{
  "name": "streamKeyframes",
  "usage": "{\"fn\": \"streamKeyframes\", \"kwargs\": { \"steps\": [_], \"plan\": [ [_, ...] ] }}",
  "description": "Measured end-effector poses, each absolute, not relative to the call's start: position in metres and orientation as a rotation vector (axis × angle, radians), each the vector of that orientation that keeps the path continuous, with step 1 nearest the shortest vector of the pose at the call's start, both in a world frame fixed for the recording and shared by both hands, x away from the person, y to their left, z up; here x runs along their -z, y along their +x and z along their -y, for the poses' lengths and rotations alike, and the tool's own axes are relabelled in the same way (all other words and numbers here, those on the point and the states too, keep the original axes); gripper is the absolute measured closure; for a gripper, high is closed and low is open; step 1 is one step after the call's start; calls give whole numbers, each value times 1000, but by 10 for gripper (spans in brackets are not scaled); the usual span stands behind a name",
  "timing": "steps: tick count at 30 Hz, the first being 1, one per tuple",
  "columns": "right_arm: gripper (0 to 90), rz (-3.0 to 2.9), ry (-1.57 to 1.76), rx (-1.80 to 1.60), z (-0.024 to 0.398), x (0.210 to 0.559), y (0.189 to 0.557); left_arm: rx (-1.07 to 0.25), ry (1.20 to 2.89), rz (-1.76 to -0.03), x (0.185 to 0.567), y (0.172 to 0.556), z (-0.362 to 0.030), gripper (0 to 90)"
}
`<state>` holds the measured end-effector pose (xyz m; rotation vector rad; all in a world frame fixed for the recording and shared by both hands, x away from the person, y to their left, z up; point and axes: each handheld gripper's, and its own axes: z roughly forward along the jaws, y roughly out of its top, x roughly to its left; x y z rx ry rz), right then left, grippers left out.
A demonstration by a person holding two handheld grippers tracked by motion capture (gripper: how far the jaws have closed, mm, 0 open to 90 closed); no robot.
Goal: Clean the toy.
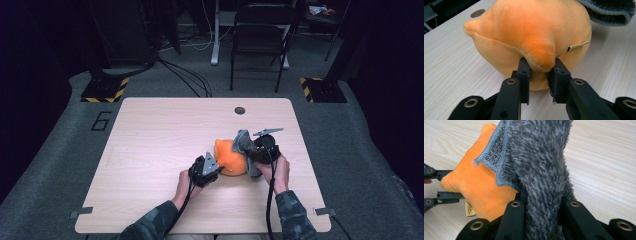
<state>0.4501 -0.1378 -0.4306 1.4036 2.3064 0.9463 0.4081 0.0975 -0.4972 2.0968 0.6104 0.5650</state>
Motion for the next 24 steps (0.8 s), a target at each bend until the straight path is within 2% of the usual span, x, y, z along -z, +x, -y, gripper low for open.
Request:
{"fn": "streamKeyframes", "kwargs": {
  "steps": [7,13,19,24],
  "plan": [
    [772,-2262,1393,-1025,144,408,445,-444,2028,-706,479,413,-106,753],
    [772,-2297,1308,-1128,121,385,430,-404,1998,-729,468,412,-108,753],
    [772,-2377,1230,-1085,88,401,428,-418,2032,-698,472,411,-106,751],
    [774,-2357,1254,-997,91,412,434,-406,2018,-728,477,416,-111,750]
  ]
}}
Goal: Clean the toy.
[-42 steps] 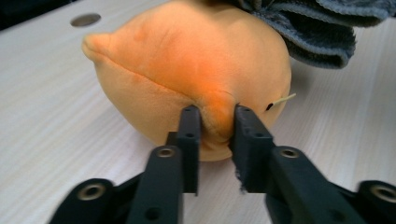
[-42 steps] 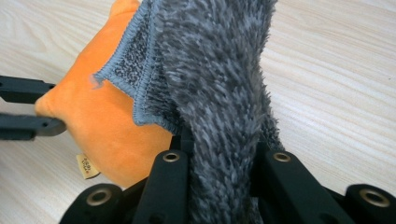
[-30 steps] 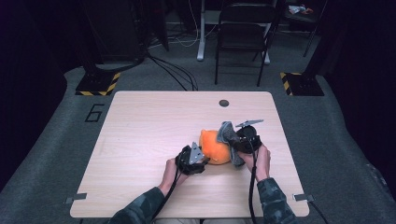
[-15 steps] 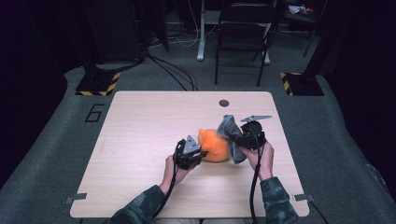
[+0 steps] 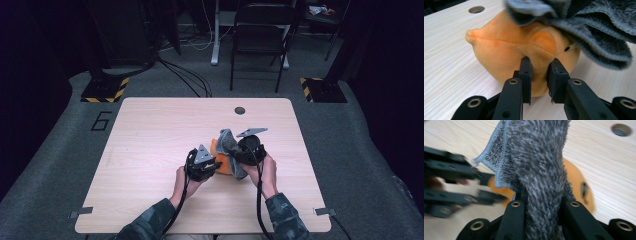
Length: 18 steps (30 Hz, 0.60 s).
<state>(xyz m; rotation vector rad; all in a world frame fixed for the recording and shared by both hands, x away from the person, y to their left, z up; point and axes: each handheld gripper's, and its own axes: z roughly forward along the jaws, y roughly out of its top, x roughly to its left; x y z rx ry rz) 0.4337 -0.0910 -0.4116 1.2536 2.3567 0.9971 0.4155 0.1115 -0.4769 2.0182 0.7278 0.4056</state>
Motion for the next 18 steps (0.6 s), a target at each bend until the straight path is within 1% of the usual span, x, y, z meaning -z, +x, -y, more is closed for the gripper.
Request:
{"fn": "streamKeyframes", "kwargs": {
  "steps": [14,18],
  "plan": [
    [775,-2339,1453,-927,136,438,453,-382,2037,-712,480,418,-114,740],
    [775,-2320,1522,-870,147,451,459,-379,2036,-710,480,419,-115,740]
  ]
}}
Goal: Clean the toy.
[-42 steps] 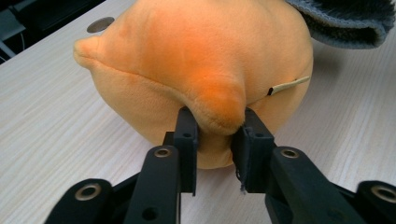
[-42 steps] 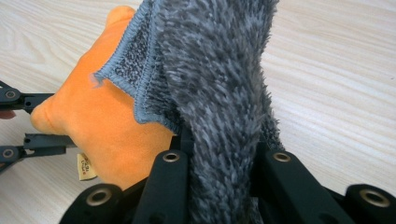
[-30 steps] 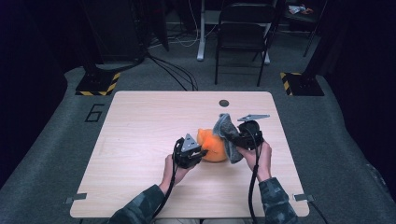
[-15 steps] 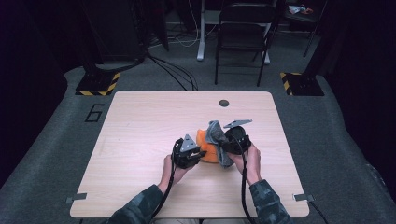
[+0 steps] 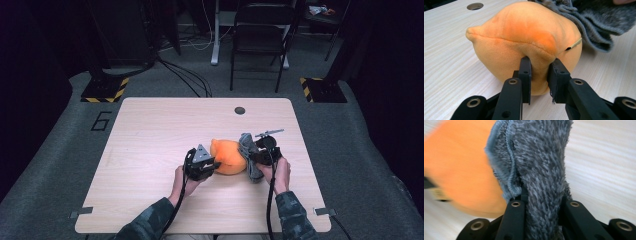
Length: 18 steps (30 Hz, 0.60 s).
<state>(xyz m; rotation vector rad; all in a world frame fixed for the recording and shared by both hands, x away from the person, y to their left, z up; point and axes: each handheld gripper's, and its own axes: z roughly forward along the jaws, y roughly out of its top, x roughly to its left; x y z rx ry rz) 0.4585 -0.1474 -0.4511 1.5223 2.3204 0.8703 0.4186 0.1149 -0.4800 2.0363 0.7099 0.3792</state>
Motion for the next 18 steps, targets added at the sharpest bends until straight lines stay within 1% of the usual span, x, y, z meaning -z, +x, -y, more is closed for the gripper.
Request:
{"fn": "streamKeyframes", "kwargs": {
  "steps": [5,9,12,18],
  "plan": [
    [775,-2316,1586,-818,158,469,464,-378,2035,-709,480,419,-115,740],
    [774,-2324,1601,-767,161,472,466,-367,2032,-715,480,420,-117,738],
    [774,-2309,1582,-763,164,461,464,-373,2024,-725,481,420,-117,737],
    [774,-2262,1463,-973,152,413,450,-363,2029,-725,481,421,-118,735]
  ]
}}
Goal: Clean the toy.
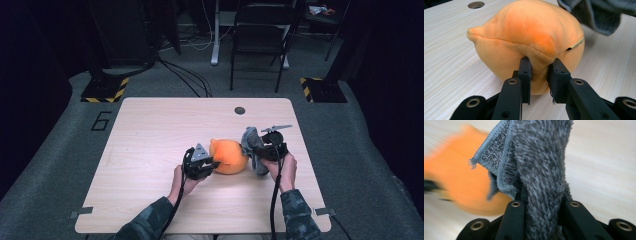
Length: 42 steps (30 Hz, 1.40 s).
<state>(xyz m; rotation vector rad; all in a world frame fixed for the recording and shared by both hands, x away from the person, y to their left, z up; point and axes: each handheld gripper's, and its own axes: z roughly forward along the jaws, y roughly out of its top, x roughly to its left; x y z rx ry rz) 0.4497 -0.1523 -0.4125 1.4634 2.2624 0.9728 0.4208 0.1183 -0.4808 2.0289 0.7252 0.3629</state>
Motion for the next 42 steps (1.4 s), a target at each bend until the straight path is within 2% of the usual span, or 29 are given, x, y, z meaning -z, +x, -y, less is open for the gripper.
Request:
{"fn": "streamKeyframes", "kwargs": {
  "steps": [4,10,14,16,17,18,21,24,32,42],
  "plan": [
    [774,-2315,1358,-1073,134,398,441,-362,2030,-725,481,421,-118,734],
    [775,-2404,1317,-959,108,421,443,-367,2040,-713,481,421,-118,718],
    [776,-2402,1330,-974,112,425,445,-383,2042,-700,479,419,-118,616],
    [777,-2396,1331,-966,112,427,444,-410,2055,-689,478,418,-116,504],
    [777,-2393,1329,-967,112,427,445,-421,2062,-682,479,417,-114,484],
    [777,-2392,1335,-967,112,428,445,-437,2071,-674,480,416,-113,492],
    [777,-2394,1340,-967,112,429,445,-454,2077,-663,484,416,-111,661],
    [777,-2397,1332,-957,114,429,446,-452,2075,-660,485,416,-112,720],
    [777,-2367,1446,-856,137,440,455,-443,2072,-665,485,417,-113,724],
    [775,-2371,1661,-771,169,481,469,-422,2063,-687,486,420,-117,721]
  ]
}}
